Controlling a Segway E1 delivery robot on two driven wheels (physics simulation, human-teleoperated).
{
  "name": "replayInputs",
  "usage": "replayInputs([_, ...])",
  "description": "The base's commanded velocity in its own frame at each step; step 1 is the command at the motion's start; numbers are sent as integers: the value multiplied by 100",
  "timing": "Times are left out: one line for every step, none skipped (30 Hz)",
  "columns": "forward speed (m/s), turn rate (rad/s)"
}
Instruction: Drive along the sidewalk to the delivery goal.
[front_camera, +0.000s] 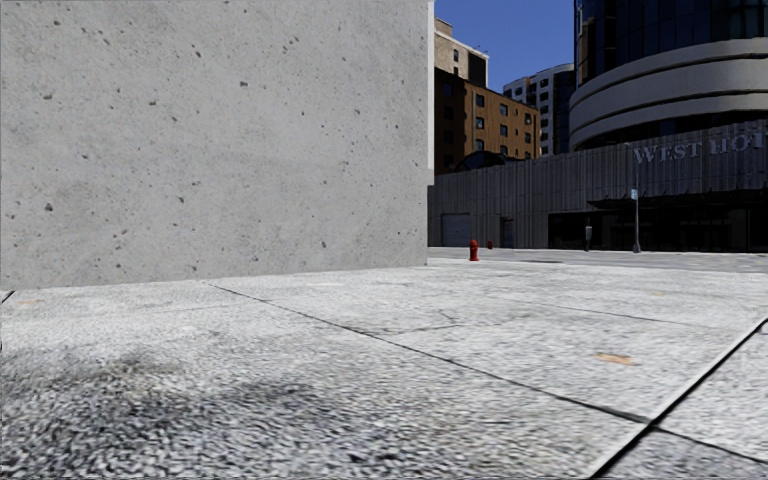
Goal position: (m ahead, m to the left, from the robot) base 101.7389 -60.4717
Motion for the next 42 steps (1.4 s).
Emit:
replayInputs([200, -81])
replayInputs([200, -81])
replayInputs([200, -81])
replayInputs([200, -81])
replayInputs([200, -80])
replayInputs([200, -79])
replayInputs([200, -79])
replayInputs([200, -78])
replayInputs([200, -72])
replayInputs([200, -64])
replayInputs([200, -64])
replayInputs([200, -59])
replayInputs([200, -10])
replayInputs([200, 0])
replayInputs([200, 0])
replayInputs([200, 0])
replayInputs([200, 0])
replayInputs([200, 0])
replayInputs([200, 0])
replayInputs([200, 0])
replayInputs([200, 0])
replayInputs([200, 0])
replayInputs([200, 0])
replayInputs([200, 0])
replayInputs([200, 0])
replayInputs([200, 0])
replayInputs([200, 0])
replayInputs([200, 0])
replayInputs([200, 0])
replayInputs([200, 0])
replayInputs([200, 0])
replayInputs([200, 0])
replayInputs([200, 0])
replayInputs([200, 0])
replayInputs([200, 0])
replayInputs([200, 0])
replayInputs([200, 0])
replayInputs([200, 0])
replayInputs([200, 0])
replayInputs([200, 0])
replayInputs([200, 0])
replayInputs([200, 0])
